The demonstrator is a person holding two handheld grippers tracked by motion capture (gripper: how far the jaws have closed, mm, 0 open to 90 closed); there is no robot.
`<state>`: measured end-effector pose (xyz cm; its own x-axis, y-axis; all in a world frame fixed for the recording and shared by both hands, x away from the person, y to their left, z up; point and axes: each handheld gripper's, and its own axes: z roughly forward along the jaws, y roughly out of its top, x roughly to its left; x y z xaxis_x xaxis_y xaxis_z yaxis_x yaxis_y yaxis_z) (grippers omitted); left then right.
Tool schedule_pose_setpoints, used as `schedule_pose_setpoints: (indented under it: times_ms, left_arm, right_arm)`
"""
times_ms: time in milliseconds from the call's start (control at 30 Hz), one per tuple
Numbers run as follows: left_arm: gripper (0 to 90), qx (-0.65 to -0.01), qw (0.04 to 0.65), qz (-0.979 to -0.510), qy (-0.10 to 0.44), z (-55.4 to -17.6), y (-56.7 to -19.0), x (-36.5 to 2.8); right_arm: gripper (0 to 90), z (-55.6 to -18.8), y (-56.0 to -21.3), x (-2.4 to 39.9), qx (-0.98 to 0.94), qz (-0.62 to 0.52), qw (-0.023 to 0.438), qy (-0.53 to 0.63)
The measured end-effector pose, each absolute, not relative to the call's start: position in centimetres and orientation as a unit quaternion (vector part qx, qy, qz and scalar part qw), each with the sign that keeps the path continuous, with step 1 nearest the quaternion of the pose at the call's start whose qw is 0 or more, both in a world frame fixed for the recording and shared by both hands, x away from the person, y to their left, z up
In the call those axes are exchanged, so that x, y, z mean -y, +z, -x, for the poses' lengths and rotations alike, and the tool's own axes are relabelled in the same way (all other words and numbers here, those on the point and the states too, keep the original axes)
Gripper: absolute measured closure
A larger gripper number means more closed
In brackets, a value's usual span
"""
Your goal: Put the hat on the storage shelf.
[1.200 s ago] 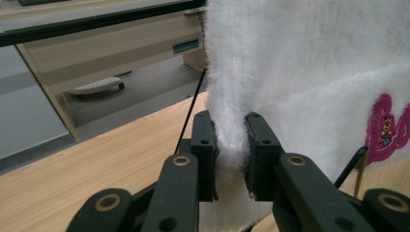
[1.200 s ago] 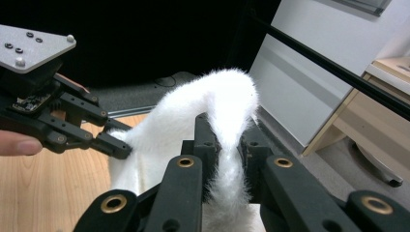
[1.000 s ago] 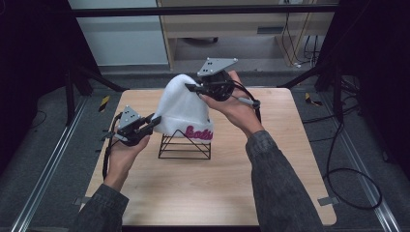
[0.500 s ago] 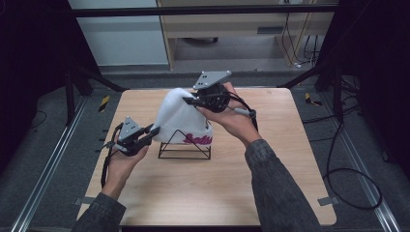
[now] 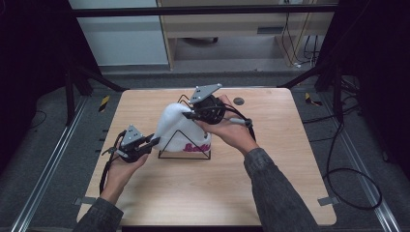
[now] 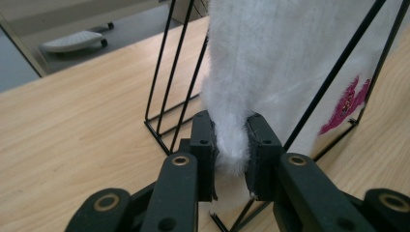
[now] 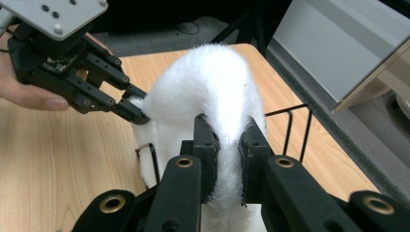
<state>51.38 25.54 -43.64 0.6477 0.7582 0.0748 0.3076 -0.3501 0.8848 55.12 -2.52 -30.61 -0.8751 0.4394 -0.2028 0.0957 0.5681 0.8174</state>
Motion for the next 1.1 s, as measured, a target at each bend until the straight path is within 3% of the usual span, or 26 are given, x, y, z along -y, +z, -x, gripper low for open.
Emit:
schedule_pose_setpoints:
  times_ms: [333, 900, 1100]
  left_arm:
    - [74.4, -0.355, 0.446, -0.791, 0.219, -51.6, -44.8, -26.1]
    - [71.9, -0.378, 0.445, -0.779, 0.229, -51.3, -44.8, -27.6]
    - [62.4, -0.395, 0.428, -0.772, 0.252, -50.9, -44.6, -28.5]
  right_arm:
    - [80.4, -55.0, -31.3, 1.5, -0.876, -0.16, 0.183, 0.416]
    - [75.2, -54.8, -31.8, 1.4, -0.879, -0.168, 0.171, 0.412]
    - [68.8, -54.5, -31.5, 1.5, -0.88, -0.167, 0.169, 0.412]
